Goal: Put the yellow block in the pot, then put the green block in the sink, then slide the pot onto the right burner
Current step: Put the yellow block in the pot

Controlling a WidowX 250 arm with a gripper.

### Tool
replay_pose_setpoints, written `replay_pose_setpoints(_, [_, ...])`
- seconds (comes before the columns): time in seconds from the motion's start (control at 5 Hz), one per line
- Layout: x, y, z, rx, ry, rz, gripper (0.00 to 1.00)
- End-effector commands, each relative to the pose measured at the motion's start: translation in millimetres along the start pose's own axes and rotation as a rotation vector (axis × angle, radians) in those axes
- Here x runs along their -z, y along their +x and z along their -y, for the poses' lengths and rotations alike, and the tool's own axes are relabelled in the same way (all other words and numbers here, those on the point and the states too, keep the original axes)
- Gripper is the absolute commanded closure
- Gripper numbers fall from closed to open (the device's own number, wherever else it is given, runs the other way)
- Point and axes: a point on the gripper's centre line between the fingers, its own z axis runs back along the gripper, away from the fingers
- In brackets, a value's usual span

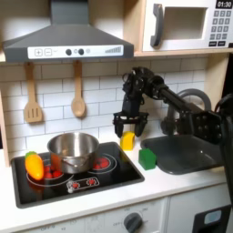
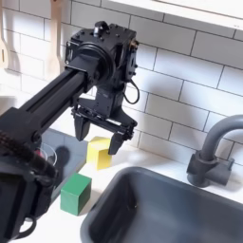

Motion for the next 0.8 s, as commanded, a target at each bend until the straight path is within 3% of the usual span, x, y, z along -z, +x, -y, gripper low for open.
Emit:
replay_pose_setpoints(0.0, [4.8, 0.3, 0.6, 0.005, -0.014, -0.002, 0.0])
replay_pose_setpoints(0.6, [16.0, 0.3, 1.0, 0.012, -0.091, 0.002, 0.0])
